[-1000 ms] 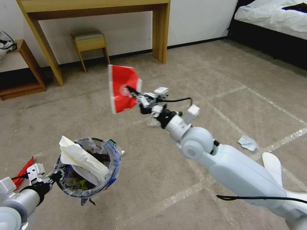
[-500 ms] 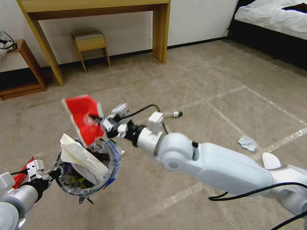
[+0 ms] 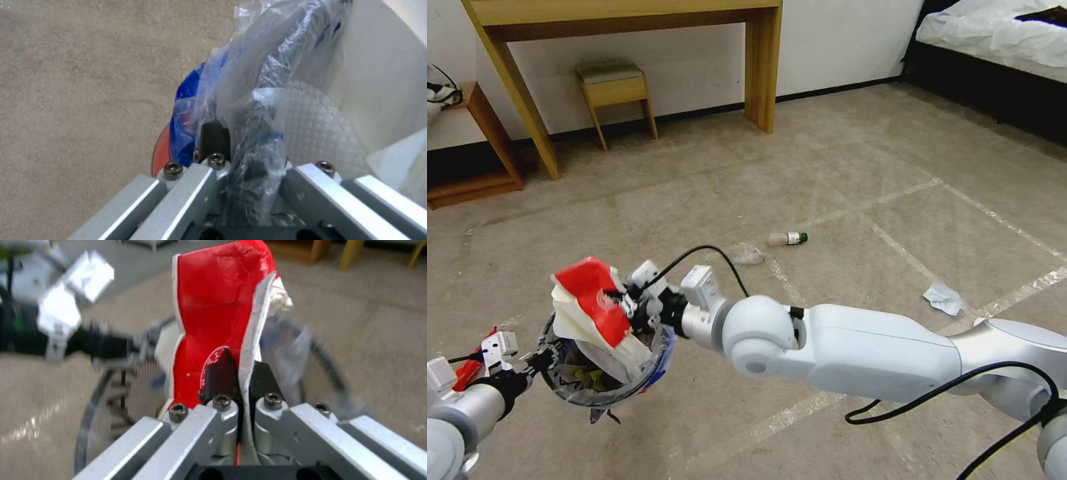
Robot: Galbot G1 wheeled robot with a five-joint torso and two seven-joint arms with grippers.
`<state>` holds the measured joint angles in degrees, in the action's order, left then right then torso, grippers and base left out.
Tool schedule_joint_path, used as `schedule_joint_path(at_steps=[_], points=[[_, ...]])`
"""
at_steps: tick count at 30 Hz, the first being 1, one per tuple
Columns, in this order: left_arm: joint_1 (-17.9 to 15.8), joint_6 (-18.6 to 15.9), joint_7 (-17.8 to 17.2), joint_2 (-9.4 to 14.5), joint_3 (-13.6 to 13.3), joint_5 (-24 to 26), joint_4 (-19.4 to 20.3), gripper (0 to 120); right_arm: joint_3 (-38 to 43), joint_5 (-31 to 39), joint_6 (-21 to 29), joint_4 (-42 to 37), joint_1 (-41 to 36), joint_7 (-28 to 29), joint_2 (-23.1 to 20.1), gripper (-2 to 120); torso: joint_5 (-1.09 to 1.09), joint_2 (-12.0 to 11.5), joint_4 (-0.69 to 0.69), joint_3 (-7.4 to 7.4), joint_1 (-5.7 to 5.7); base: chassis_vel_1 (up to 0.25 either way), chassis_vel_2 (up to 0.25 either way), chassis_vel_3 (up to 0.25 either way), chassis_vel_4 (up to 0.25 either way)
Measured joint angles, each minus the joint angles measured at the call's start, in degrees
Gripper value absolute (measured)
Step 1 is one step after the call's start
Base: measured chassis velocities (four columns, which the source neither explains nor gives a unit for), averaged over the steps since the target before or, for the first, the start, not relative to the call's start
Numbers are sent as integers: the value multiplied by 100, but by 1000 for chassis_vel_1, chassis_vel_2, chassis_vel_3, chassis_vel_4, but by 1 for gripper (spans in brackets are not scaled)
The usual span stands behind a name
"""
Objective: Pick up the trash bin and place the garbage on the floor into it.
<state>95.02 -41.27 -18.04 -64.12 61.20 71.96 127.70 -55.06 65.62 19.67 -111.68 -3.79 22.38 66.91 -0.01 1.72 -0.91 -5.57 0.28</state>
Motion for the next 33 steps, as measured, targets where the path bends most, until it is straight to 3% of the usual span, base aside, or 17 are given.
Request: schedule_joint_path(at_steps=[14, 33], points=[[10, 8, 0, -98, 4, -11, 118, 1, -468, -331, 108, 460, -18, 38, 418, 0, 0, 0, 0, 0, 0, 0, 0, 0, 0], [22, 13, 19, -197, -38, -74, 135, 1, -660, -480, 112, 743, -11, 66, 617, 0, 0, 0, 0, 0, 0, 0, 0, 0, 0]])
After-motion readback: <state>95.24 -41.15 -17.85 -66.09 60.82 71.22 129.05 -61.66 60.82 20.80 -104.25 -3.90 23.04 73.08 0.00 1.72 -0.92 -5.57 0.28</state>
